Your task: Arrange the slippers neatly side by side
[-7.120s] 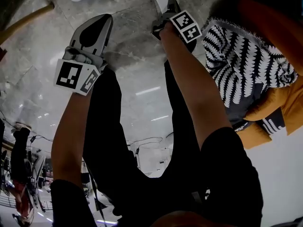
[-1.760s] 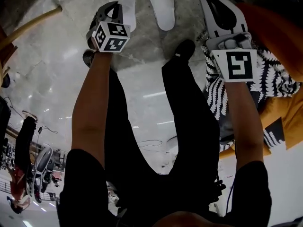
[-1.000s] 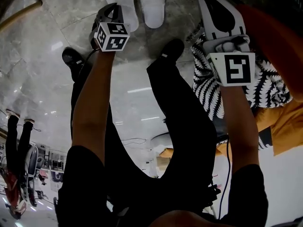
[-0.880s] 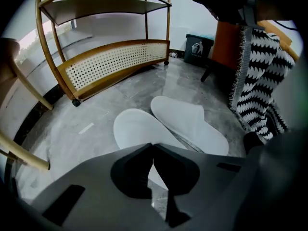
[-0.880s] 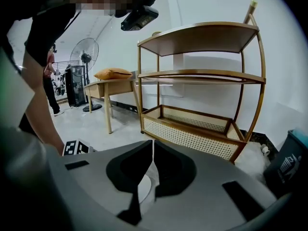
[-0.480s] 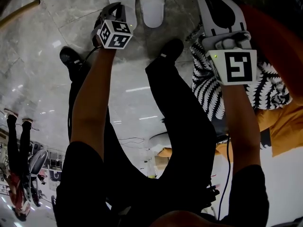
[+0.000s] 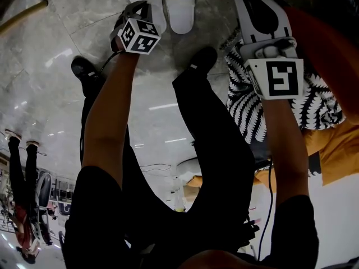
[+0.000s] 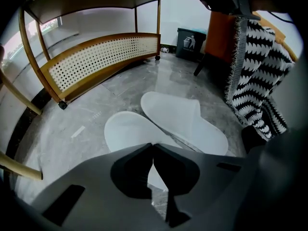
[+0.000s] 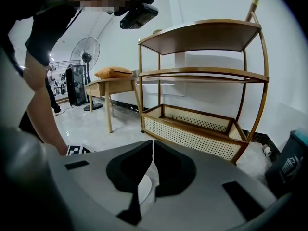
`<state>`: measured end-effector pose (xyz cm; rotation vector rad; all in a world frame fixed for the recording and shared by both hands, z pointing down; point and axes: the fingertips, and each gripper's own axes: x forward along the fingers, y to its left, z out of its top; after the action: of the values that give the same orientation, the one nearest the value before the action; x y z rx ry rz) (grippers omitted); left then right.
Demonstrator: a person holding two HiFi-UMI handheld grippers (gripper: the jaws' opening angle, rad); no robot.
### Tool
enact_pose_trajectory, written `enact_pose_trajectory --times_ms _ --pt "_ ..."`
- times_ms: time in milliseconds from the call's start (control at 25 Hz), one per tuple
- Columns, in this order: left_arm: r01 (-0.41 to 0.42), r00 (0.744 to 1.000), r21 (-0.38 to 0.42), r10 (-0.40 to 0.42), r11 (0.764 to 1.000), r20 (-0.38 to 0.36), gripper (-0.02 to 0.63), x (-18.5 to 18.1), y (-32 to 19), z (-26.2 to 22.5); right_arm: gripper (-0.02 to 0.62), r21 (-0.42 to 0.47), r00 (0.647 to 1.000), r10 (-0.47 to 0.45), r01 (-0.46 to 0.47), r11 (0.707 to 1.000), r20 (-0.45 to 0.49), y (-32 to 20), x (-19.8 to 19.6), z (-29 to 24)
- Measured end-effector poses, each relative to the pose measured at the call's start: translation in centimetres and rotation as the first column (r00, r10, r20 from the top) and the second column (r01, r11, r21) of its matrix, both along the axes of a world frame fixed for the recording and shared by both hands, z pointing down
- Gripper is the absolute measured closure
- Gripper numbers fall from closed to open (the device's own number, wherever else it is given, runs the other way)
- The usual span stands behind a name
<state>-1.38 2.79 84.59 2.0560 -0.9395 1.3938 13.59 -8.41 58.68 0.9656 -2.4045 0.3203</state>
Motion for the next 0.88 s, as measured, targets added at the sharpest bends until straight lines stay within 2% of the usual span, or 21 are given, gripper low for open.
enact_pose_trajectory --times_ms 360,480,640,760,880 --pt "-0.043 0.999 -0.022 0.043 0.999 0.007 0.583 0.2 0.4 -0.1 0.558 0.008 0.998 0.038 -0.039 0.999 0.042 -0.3 -0.9 -0.8" --pt "-0.063 0.998 -0.041 0.063 0.997 0.009 0.424 0.0 1.0 -0.6 0.558 0.003 0.998 0.044 -0.045 0.999 0.033 0.0 -0.9 -1.1" --pt "-0.076 0.997 -0.061 0.076 0.995 0.000 0.423 -0.9 2.0 -3.4 0.558 0.009 0.996 0.074 -0.074 0.997 0.044 0.1 -1.6 -2.9" --pt "-0.087 0.996 -0.027 0.086 0.996 -0.033 0.432 -2.0 1.9 -7.9 0.558 0.024 0.995 0.089 -0.090 0.996 0.053 0.1 -2.9 -5.6" --pt "-0.099 0.990 0.051 0.104 0.994 -0.099 0.507 -2.8 0.4 -14.4 0.557 0.055 0.992 0.115 -0.117 0.992 0.044 -0.1 -4.0 -9.5"
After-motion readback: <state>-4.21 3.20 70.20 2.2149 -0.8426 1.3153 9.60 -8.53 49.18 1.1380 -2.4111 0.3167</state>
